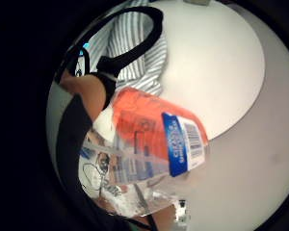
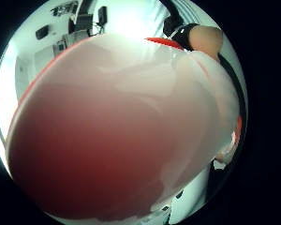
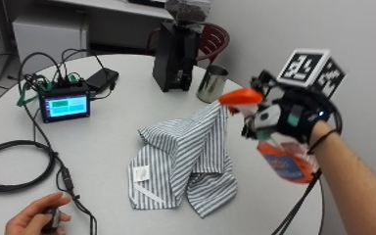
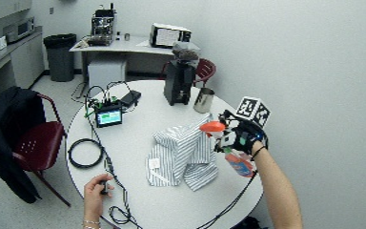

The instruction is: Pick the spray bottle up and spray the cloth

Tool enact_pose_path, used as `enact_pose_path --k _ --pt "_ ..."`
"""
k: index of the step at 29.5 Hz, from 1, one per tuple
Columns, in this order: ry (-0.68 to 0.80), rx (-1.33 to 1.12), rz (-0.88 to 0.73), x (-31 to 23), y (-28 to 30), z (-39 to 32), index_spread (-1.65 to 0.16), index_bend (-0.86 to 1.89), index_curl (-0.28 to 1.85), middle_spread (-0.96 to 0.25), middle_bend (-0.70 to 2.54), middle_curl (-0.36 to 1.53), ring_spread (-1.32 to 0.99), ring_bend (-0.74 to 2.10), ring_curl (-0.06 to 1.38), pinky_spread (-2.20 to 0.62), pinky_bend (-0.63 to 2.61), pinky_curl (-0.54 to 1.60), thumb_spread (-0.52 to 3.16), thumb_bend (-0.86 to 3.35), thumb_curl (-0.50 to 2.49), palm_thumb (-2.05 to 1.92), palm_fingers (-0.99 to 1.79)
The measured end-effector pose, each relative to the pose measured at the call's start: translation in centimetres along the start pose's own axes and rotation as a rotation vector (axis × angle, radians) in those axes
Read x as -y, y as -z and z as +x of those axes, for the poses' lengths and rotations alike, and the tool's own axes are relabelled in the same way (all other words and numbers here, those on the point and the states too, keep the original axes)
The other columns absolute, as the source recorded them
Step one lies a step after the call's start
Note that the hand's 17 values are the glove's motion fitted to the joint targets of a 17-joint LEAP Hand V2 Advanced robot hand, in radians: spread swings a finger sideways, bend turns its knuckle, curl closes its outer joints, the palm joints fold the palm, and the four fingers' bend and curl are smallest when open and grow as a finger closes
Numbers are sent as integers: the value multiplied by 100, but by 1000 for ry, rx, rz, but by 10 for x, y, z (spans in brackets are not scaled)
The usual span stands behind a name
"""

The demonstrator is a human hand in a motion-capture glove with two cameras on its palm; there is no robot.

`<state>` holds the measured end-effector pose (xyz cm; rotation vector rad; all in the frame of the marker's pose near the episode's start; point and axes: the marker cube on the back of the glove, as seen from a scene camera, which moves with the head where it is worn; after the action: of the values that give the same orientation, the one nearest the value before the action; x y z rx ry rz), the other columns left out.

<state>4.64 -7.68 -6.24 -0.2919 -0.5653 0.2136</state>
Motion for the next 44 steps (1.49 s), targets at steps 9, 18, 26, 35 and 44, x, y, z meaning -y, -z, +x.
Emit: enact_pose_path --k 9,18,26,35,44 --pt "-79 -98 11 -7 -3 -9 -42 8 15 -14 65 53 -16 68 45 13 21 34 35 -3 71 110 96" --pt "-67 -12 30 -18 9 18 -43 8 15 -14 64 53 -16 68 46 13 19 34 35 -3 73 110 96" --pt "-118 -74 23 -16 -3 9 -42 8 15 -14 63 54 -16 67 46 13 19 34 35 -3 74 110 97" --pt "-54 -20 37 -20 13 10 -43 8 15 -15 62 54 -16 67 47 13 19 34 35 -3 75 109 96" --pt "25 34 151 -38 46 -11 -42 7 15 -15 62 54 -16 66 47 14 19 35 36 -3 75 109 96"
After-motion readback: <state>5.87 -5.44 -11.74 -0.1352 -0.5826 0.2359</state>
